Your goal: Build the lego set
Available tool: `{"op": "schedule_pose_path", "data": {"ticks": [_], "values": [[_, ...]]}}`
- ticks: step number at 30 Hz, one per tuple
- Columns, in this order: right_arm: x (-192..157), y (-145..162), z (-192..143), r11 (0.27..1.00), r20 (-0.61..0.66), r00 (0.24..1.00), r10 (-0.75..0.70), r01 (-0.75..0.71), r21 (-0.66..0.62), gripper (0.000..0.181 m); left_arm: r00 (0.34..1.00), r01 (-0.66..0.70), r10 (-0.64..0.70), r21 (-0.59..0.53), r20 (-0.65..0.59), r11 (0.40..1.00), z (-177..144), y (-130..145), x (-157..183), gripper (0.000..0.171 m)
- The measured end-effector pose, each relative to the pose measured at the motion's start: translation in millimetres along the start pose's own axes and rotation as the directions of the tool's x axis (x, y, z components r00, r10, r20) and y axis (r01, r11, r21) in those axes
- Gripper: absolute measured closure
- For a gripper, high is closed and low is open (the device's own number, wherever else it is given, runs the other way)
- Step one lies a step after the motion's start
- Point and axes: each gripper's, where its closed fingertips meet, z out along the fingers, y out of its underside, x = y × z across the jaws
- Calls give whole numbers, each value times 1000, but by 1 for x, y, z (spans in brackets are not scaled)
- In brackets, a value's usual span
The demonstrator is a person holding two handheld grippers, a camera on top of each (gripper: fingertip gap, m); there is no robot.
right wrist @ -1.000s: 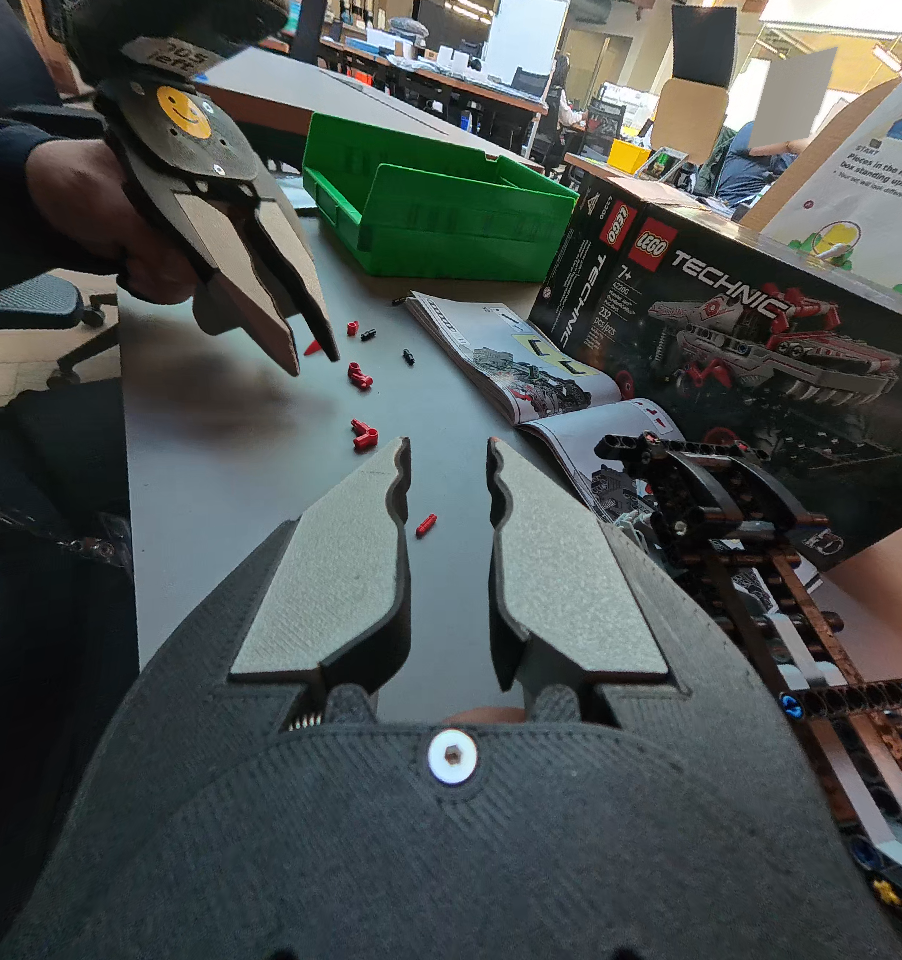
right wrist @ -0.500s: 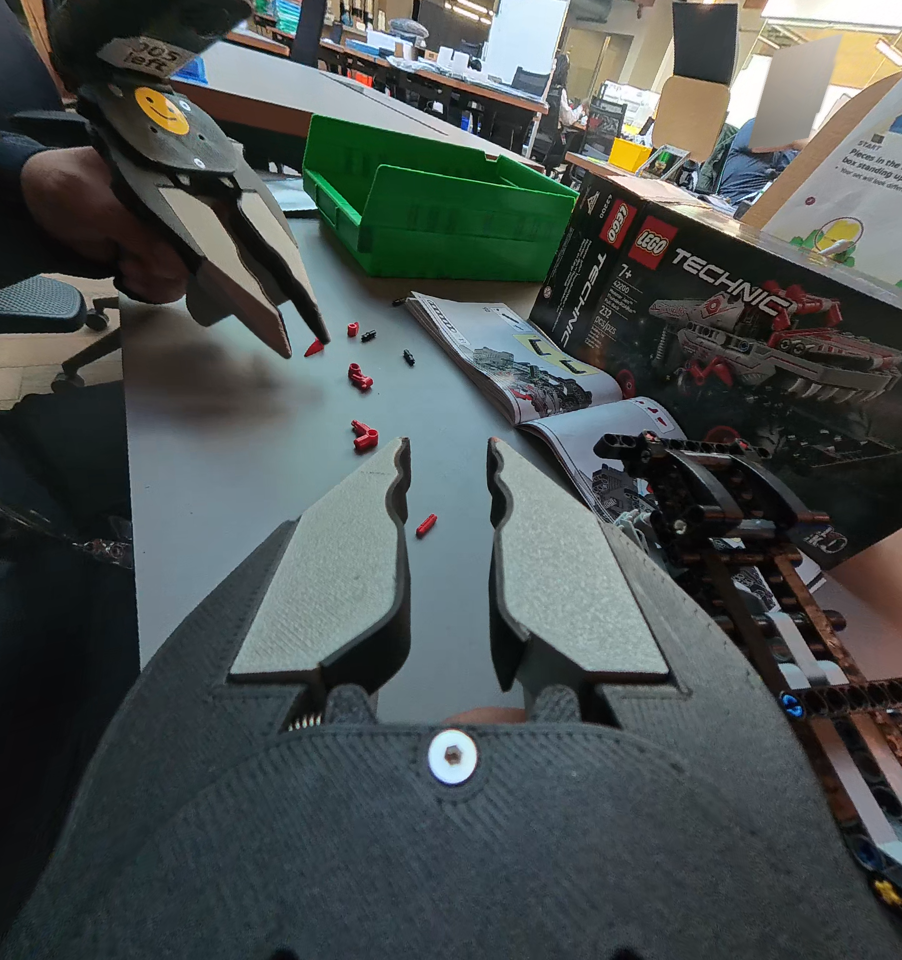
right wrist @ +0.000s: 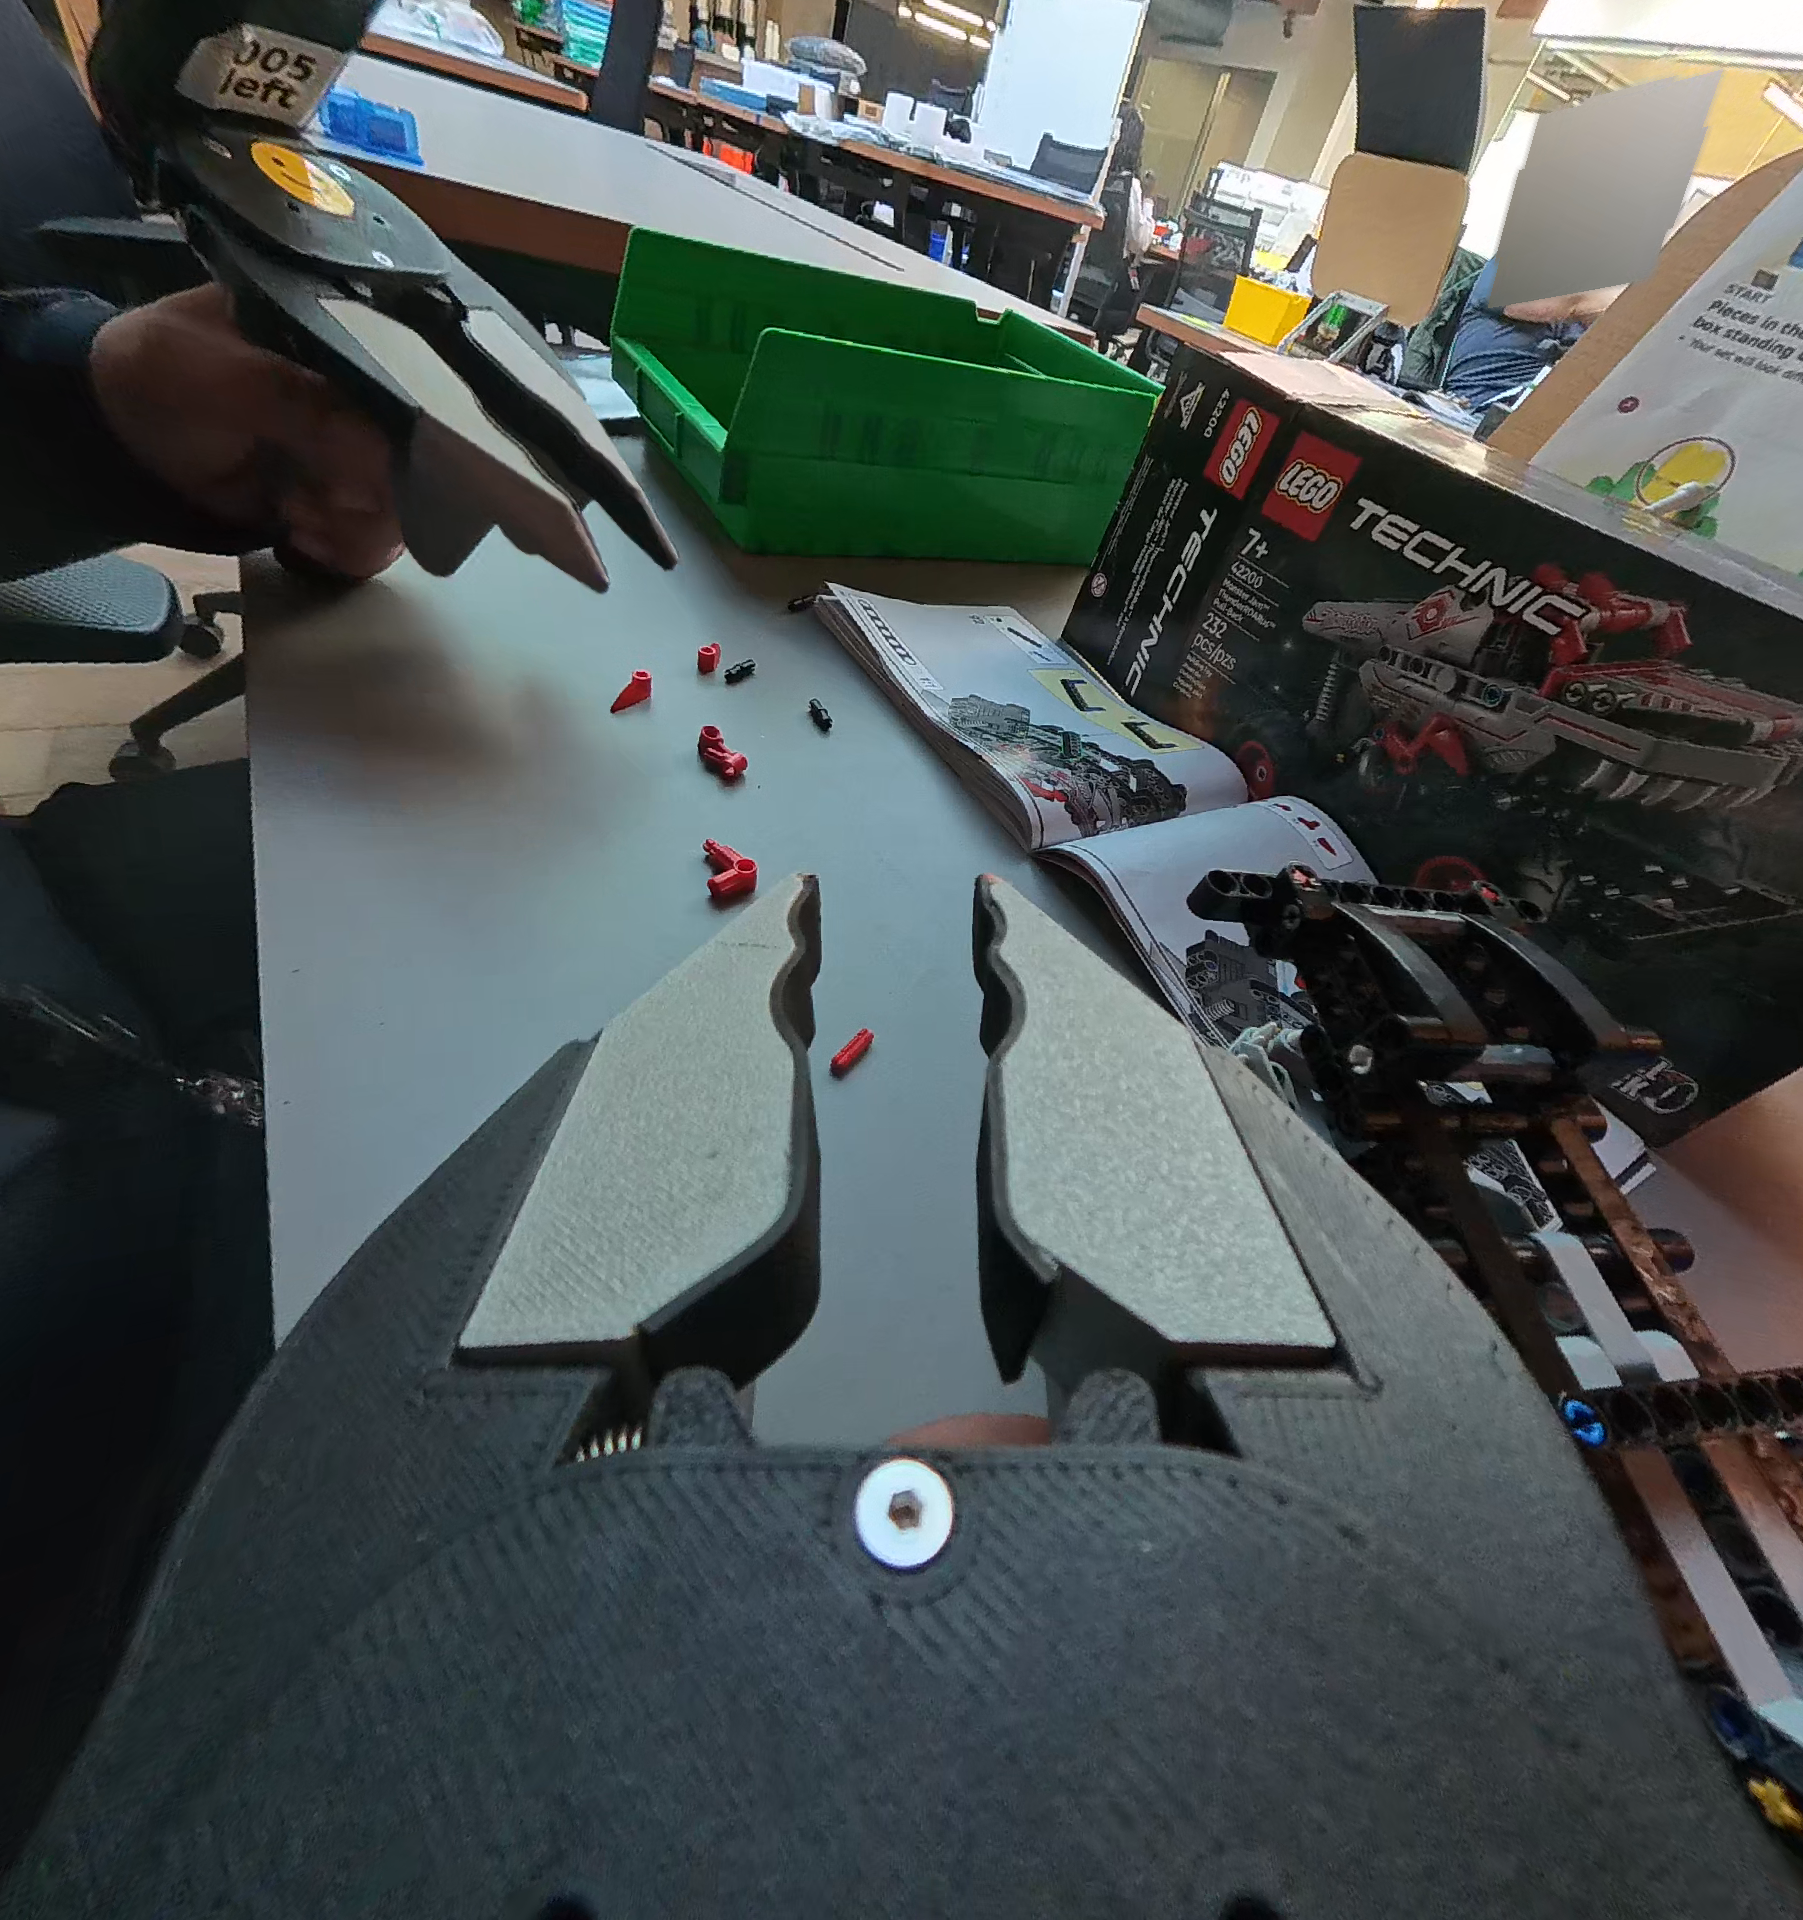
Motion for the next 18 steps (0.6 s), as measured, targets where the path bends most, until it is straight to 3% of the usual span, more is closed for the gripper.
{"op": "schedule_pose_path", "data": {"ticks": [9, 18], "values": [[2, 2, 2, 1000, 1, 1000, 12, -12, -9, 156, 999, -6, 10, 118, -34, 993, -8, -15, -5, 145], [5, 2, 4, 1000, 0, 1000, 20, -20, -13, 156, 998, -9, 18, 164, -54, 986, -9, -22, -5, 145]]}}
